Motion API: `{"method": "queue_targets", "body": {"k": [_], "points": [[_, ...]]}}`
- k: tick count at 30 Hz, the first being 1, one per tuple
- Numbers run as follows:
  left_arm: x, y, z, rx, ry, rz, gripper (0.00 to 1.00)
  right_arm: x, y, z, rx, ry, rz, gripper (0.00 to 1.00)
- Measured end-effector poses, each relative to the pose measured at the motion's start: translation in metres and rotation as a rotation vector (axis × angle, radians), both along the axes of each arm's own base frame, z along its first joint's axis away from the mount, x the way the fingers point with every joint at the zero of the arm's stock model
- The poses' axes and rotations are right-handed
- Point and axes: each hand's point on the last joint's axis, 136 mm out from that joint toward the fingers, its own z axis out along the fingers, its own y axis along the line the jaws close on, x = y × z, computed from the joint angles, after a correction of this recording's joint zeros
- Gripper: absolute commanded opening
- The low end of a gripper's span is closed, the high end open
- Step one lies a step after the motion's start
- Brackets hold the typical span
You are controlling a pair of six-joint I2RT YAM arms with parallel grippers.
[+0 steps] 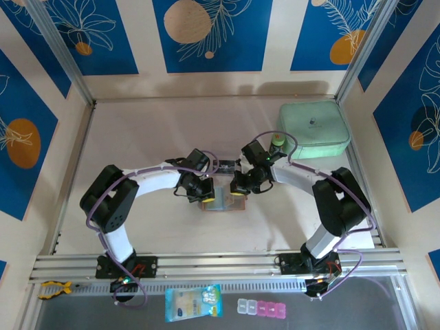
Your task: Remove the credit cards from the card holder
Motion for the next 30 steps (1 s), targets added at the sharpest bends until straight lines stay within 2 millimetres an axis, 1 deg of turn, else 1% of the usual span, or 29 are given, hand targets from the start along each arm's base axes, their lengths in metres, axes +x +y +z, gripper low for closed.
{"method": "queue_targets", "body": {"k": [3, 8, 12, 15, 17, 20, 26, 30], "points": [[0.001, -0.001, 0.000, -0.004, -0.005, 0.000, 0.08, 0.001, -0.003, 0.006, -0.004, -0.019, 0.004, 0.00], [0.000, 0.000, 0.001, -0.009, -0.012, 0.001, 0.10, 0.009, -0.007, 0.017, -0.018, -0.061, 0.030, 0.00], [0.001, 0.000, 0.006, -0.018, -0.024, 0.002, 0.10, 0.015, -0.008, 0.027, -0.029, -0.121, 0.099, 0.00], [0.003, 0.000, 0.010, -0.029, -0.037, 0.004, 0.10, 0.020, -0.008, 0.042, -0.040, -0.178, 0.174, 0.00], [0.004, 0.003, 0.013, -0.033, -0.047, 0.012, 0.10, 0.029, -0.008, 0.056, -0.046, -0.234, 0.228, 0.00], [0.006, 0.007, 0.017, -0.037, -0.059, 0.023, 0.10, 0.044, -0.012, 0.068, -0.076, -0.305, 0.286, 0.00], [0.007, 0.018, 0.021, -0.039, -0.074, 0.051, 0.10, 0.078, -0.026, 0.078, -0.166, -0.396, 0.389, 0.00], [0.005, 0.024, 0.023, -0.039, -0.080, 0.060, 0.10, 0.091, -0.027, 0.086, -0.185, -0.479, 0.520, 0.00]]}}
